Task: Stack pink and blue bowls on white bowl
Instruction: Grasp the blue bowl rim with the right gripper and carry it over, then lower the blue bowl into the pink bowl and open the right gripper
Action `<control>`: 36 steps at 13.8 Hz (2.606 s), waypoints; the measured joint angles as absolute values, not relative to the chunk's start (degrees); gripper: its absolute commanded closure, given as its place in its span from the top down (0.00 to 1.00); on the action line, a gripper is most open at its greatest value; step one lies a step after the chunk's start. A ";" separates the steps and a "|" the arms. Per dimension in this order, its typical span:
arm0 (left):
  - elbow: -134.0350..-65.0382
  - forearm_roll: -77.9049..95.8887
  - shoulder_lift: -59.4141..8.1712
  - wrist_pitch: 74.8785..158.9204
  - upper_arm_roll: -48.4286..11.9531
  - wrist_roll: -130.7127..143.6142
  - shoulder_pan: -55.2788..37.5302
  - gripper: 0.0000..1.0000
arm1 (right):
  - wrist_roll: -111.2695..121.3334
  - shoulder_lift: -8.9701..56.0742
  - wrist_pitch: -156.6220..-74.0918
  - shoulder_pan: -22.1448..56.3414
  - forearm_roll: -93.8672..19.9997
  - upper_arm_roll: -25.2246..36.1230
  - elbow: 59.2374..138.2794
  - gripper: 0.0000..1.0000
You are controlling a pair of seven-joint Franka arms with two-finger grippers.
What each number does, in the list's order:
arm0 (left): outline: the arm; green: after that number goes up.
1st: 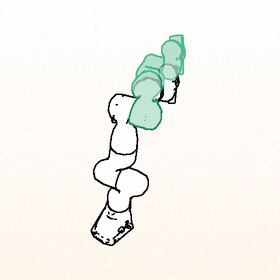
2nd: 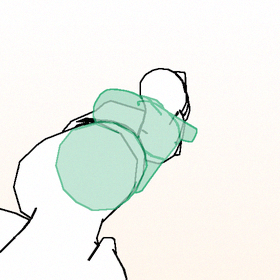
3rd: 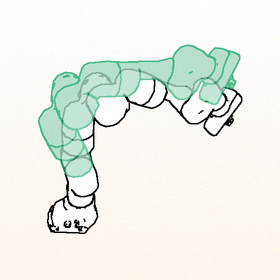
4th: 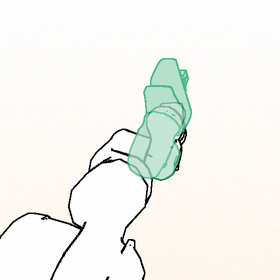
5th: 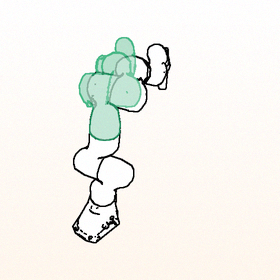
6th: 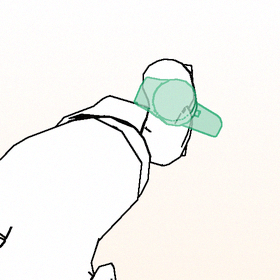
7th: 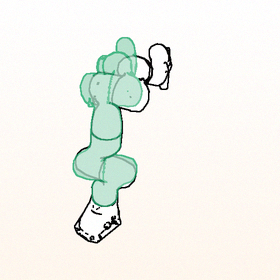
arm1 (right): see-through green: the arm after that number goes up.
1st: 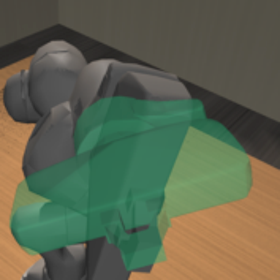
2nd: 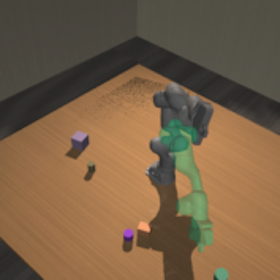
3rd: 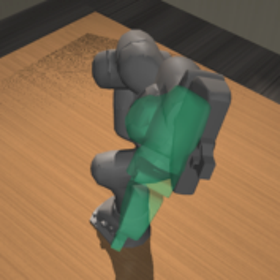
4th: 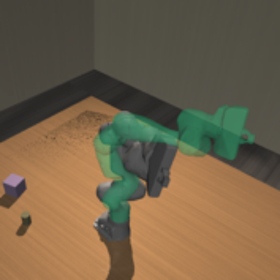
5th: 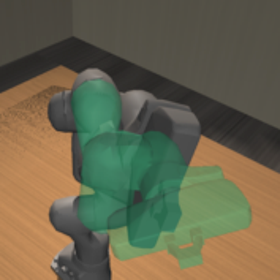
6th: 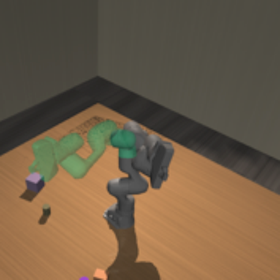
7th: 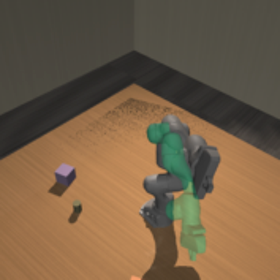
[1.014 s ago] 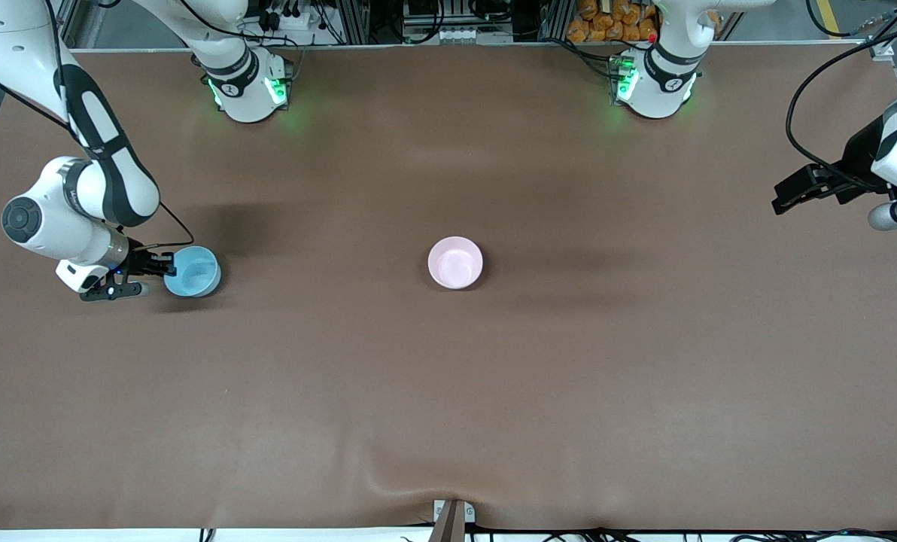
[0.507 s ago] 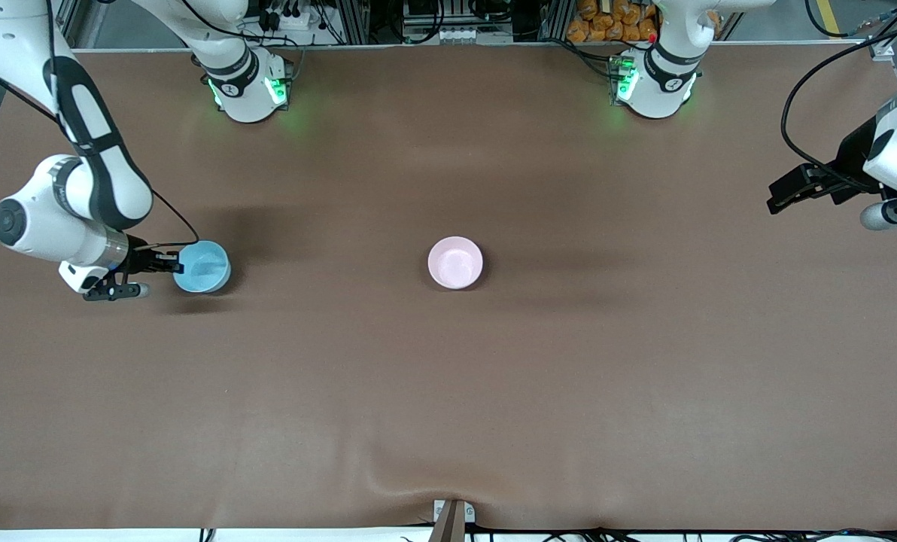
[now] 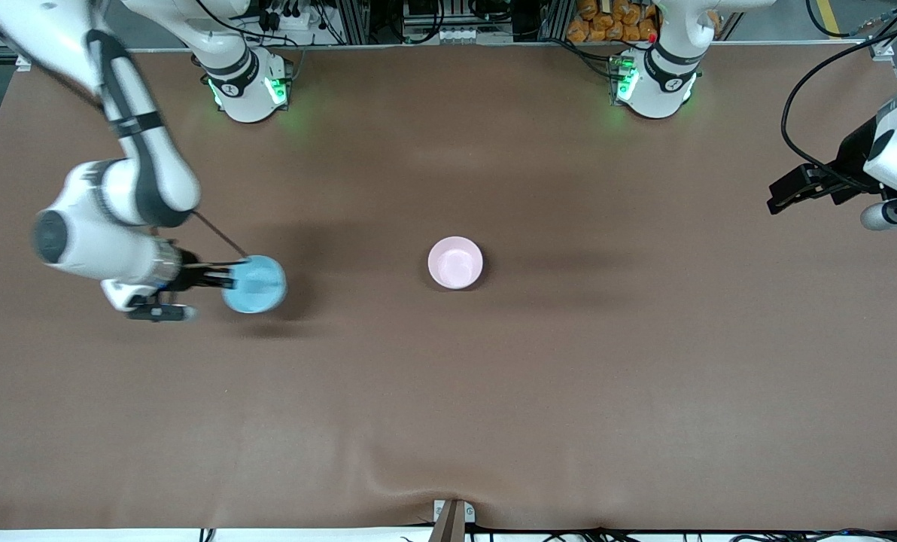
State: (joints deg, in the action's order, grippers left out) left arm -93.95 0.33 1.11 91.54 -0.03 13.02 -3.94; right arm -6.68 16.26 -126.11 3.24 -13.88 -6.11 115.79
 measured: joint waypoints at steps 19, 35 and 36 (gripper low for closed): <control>-93.95 0.33 1.11 91.57 0.04 13.02 -3.92 1.00 | -53.24 30.76 -137.08 35.98 -13.98 -6.93 102.81 0.00; -93.94 0.33 1.11 91.57 0.03 13.02 -3.92 1.00 | -53.32 33.77 -129.76 35.93 -13.75 -5.58 95.98 1.00; -93.94 0.33 1.11 91.57 0.02 13.02 -3.92 1.00 | -53.35 33.72 -126.35 35.43 -13.75 -5.23 93.07 1.00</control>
State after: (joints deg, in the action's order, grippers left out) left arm -93.94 0.33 1.11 91.57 0.02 13.02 -3.92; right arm -53.35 33.72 -126.35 35.43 -13.75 -5.23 93.07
